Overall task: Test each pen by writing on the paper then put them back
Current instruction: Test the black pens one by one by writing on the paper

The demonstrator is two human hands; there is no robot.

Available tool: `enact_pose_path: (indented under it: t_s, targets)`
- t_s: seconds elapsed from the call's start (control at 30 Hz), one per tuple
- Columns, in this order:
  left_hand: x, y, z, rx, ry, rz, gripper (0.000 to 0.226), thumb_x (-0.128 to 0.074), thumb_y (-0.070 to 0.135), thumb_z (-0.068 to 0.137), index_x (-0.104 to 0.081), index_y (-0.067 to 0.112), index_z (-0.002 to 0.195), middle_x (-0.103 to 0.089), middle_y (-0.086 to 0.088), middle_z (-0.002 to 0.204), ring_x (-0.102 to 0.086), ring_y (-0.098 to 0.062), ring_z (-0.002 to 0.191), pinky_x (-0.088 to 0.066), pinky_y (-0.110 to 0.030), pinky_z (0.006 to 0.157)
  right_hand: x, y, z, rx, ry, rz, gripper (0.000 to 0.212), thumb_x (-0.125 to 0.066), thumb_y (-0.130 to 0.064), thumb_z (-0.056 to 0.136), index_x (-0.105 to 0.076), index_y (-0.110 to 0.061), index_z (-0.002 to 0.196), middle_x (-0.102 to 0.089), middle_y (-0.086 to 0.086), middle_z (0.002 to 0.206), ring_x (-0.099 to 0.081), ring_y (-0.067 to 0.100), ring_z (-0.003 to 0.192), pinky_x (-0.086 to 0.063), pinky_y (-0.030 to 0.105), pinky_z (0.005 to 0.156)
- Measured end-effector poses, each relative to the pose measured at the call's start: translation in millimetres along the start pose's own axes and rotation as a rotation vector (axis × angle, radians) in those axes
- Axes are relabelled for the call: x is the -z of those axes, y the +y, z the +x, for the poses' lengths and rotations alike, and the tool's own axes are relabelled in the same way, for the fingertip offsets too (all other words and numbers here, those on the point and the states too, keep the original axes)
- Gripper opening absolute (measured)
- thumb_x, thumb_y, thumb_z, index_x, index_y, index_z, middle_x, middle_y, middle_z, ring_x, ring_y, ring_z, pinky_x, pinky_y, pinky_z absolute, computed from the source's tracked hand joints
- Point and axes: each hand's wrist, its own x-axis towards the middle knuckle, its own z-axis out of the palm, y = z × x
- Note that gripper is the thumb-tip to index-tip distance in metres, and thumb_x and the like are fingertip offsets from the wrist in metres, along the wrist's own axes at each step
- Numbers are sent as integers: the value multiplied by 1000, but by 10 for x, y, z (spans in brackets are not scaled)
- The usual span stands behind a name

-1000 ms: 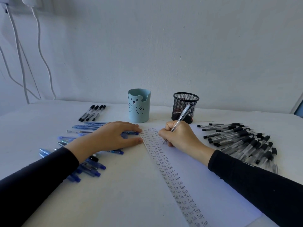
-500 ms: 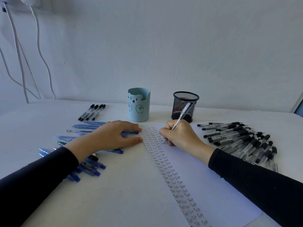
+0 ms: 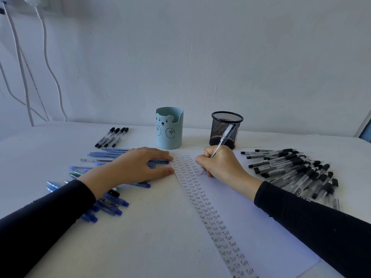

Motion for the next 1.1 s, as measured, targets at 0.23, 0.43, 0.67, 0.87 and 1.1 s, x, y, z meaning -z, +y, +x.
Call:
enact_pose_path:
  t_s: [0.23, 0.43, 0.67, 0.87, 1.1]
  targets:
    - [1, 18, -11, 7, -6, -4, 76, -35, 88, 64, -54, 51, 127, -46, 26, 141, -42, 0, 129, -32, -32, 114, 164, -131, 37, 8, -20, 8, 39, -54, -26, 96, -60, -4, 65, -62, 10, 57, -51, 7, 46, -42, 22, 54]
    - [2, 9, -8, 7, -14, -1, 83, -34, 94, 60, -53, 50, 128, -46, 26, 141, -42, -1, 129, -32, -31, 113, 560, -283, 63, 132, -196, -194, 33, -38, -44, 103, -59, -18, 112, -58, -2, 53, -54, 16, 49, -49, 35, 59]
    - [-5, -4, -4, -4, -2, 0, 88, -27, 99, 58, -53, 52, 128, -45, 27, 142, -41, 1, 130, -31, -29, 114, 457, -125, 37, 400, -370, -503, 43, -48, -23, 102, -45, -16, 145, -47, -7, 83, -45, -4, 72, -34, 10, 73]
    - [0, 10, -10, -3, 1, 1, 87, -28, 99, 57, -53, 52, 127, -46, 27, 141, -42, 2, 129, -31, -33, 114, 336, 20, 27, 491, -319, -431, 21, -60, -19, 97, -69, -7, 112, -58, -3, 103, -54, -3, 83, -37, 8, 77]
    - [14, 32, -24, -10, 0, 13, 92, -25, 100, 55, -53, 51, 128, -45, 28, 141, -40, 3, 129, -29, -28, 114, 304, 104, 49, 361, -494, -473, 34, -54, -22, 100, -60, -14, 133, -41, -1, 150, -47, 4, 126, -30, 6, 100]
